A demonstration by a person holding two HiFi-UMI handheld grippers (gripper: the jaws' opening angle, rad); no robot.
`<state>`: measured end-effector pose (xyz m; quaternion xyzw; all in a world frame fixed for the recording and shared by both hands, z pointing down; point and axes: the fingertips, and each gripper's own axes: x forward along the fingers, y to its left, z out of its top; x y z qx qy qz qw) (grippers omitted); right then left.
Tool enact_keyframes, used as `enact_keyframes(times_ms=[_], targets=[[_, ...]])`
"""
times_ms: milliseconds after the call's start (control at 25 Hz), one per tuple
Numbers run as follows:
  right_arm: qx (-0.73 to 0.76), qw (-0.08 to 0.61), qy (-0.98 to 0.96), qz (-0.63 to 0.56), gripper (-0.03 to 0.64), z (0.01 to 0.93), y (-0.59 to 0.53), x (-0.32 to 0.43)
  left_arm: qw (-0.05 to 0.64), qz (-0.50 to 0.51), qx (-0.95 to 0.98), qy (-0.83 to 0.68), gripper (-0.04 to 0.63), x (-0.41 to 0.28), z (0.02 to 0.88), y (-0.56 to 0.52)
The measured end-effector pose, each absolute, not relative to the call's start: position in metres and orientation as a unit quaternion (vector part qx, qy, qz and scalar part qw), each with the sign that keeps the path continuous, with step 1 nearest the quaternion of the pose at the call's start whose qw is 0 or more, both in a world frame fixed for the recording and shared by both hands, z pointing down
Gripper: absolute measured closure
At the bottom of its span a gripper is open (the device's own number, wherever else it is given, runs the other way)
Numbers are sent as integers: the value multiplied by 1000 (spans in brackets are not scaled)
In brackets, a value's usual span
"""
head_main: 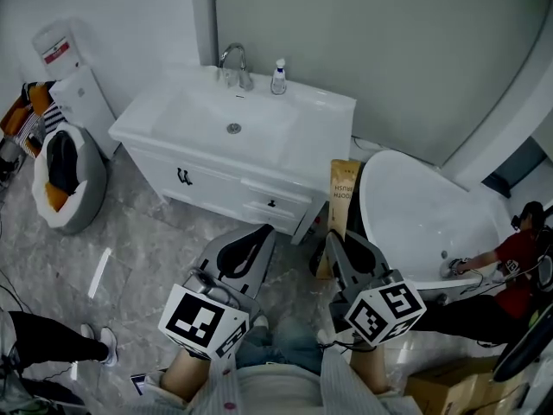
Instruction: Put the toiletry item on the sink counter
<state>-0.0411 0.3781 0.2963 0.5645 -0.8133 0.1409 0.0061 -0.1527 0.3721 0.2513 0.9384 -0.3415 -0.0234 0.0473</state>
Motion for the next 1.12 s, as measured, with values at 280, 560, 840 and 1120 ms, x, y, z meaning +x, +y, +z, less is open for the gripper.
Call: enact_keyframes(times_ms=[280,560,840,1120], targets=[[573,14,-804,159,584,311,355,-42,62,-17,936,-347,578,-166,264,349],[569,17,-807,156,584,319,314,-31,64,-20,931,-360,578,-162,273,310],[570,19,-805,165,584,325,249,-1,60,-22,932,-356,578,-130,269,246],[564,16,-807,171,584,317,169,43,60,-17,933,-355,578,-80,258,168]])
